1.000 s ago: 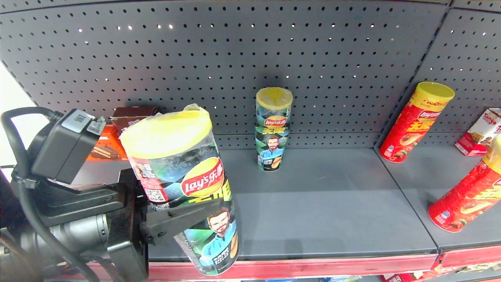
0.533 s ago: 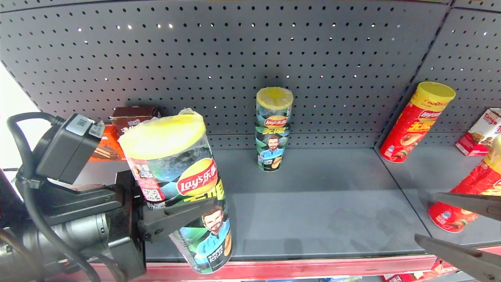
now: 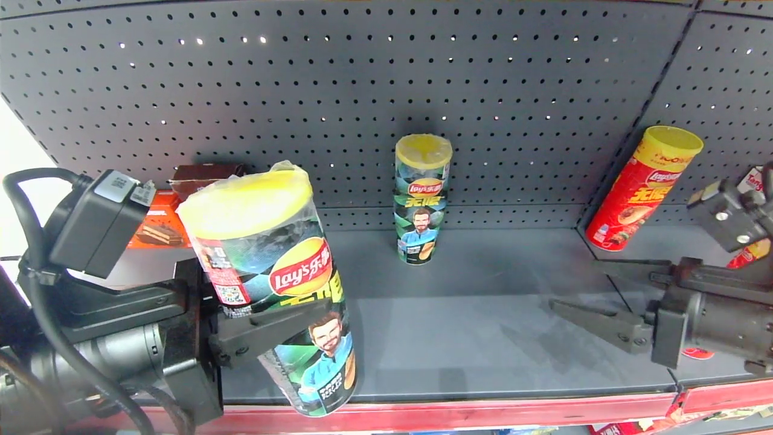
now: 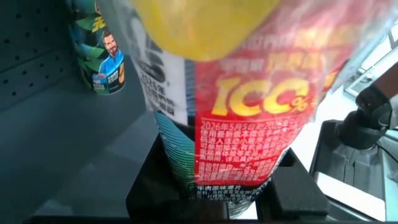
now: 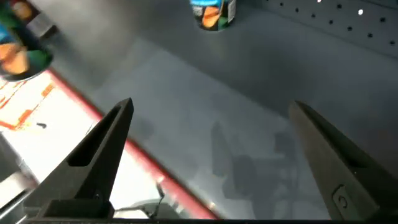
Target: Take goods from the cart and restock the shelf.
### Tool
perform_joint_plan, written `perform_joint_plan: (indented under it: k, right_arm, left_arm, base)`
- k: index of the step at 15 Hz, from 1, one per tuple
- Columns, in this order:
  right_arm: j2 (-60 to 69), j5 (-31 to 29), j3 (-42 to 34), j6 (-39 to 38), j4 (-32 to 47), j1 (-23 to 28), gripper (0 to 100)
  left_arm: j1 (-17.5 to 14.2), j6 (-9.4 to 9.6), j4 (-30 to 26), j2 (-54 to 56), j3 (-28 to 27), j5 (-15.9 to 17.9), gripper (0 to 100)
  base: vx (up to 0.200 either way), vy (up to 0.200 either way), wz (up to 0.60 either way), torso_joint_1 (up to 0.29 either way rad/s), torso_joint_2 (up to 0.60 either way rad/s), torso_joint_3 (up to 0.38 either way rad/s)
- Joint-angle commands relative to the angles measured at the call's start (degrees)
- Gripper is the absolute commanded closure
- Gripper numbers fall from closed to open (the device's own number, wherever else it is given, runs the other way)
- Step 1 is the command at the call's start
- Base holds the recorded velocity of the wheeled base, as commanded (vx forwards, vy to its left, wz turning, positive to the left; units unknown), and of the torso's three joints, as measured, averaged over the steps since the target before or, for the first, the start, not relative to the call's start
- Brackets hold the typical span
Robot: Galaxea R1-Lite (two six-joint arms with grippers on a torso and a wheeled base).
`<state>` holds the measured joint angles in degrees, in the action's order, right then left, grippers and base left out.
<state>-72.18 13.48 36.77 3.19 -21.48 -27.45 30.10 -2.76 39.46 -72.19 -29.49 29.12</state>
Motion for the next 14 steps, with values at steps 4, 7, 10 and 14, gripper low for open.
perform_joint_plan:
  k: [4,7,10,14]
  right_arm:
    - [-17.4,3.5,12.4,0.7,-6.5,2.8,0]
    - [-23.6,15.3,20.1,3.5,-7.1,6.6,0]
    - [-31.8,35.6,25.5,15.6,-10.1,13.8,0]
    - [-36.9,41.7,32.9,16.3,-10.2,14.5,0]
  left_arm:
    - [-0.5,-0.23,0.0,-0.1,0.0,0.1,100]
    - [-0.5,-1.73,0.0,0.0,0.1,0.1,100]
    - [-0.4,-1.90,0.1,0.0,-0.5,0.1,100]
    - [-0.3,-4.19,3.4,0.0,-0.6,0.1,100]
  base:
    - [0.000,0.000,0.00,0.000,0.00,0.000]
    - [0.000,0.000,0.00,0.000,0.00,0.000]
    - [0.000,0.000,0.00,0.000,0.00,0.000]
    - [0.000,0.000,0.00,0.000,0.00,0.000]
